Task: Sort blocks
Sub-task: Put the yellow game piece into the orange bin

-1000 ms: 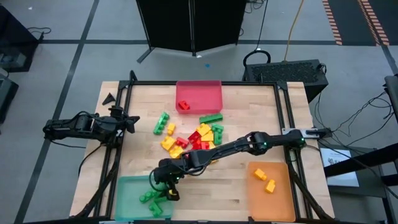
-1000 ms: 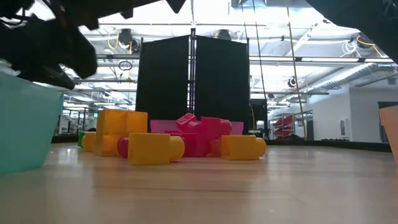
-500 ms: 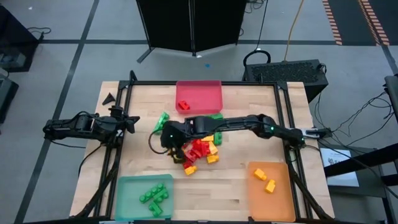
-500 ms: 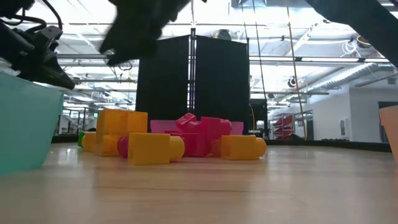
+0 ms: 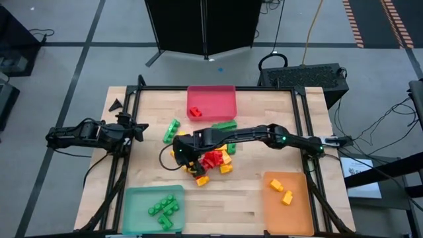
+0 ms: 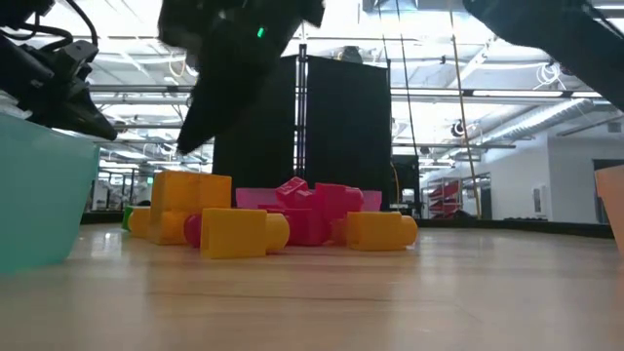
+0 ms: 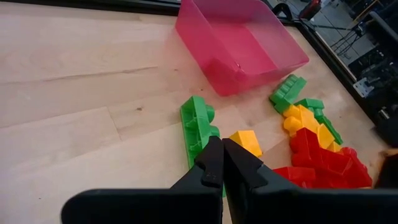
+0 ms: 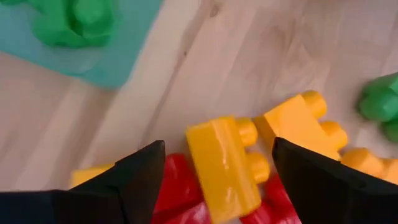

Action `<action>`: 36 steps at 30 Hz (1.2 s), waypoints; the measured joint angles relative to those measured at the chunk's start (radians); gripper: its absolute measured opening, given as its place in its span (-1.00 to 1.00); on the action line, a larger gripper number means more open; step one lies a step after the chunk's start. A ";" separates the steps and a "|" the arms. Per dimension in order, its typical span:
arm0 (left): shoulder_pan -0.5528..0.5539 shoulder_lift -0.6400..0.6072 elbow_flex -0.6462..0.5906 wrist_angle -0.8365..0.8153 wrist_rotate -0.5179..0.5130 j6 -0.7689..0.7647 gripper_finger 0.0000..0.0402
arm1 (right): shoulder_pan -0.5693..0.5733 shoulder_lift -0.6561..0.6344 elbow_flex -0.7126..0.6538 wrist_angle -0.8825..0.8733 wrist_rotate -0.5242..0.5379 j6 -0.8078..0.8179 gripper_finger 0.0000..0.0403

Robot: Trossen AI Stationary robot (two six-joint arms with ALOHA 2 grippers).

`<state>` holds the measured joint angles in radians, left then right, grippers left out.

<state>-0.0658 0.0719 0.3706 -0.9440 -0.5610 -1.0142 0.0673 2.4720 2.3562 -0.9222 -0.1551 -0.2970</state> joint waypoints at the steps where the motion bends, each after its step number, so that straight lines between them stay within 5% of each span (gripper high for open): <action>1: 0.000 0.000 0.000 0.000 0.000 0.000 -0.98 | 0.000 0.004 -0.004 -0.003 0.001 0.000 0.46; 14: 0.000 0.008 0.000 0.000 -0.006 0.000 -0.98 | 0.000 0.069 -0.001 0.012 0.000 0.018 0.33; 23: 0.000 0.011 0.000 0.000 -0.008 0.000 -0.98 | 0.001 0.074 -0.001 -0.007 0.131 0.065 -0.30; 36: 0.000 0.011 0.000 0.000 -0.012 -0.001 -0.98 | 0.007 -0.004 -0.001 -0.027 0.123 0.093 -0.31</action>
<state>-0.0658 0.0834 0.3702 -0.9443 -0.5728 -1.0153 0.0741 2.4675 2.3550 -0.9488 -0.0317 -0.2037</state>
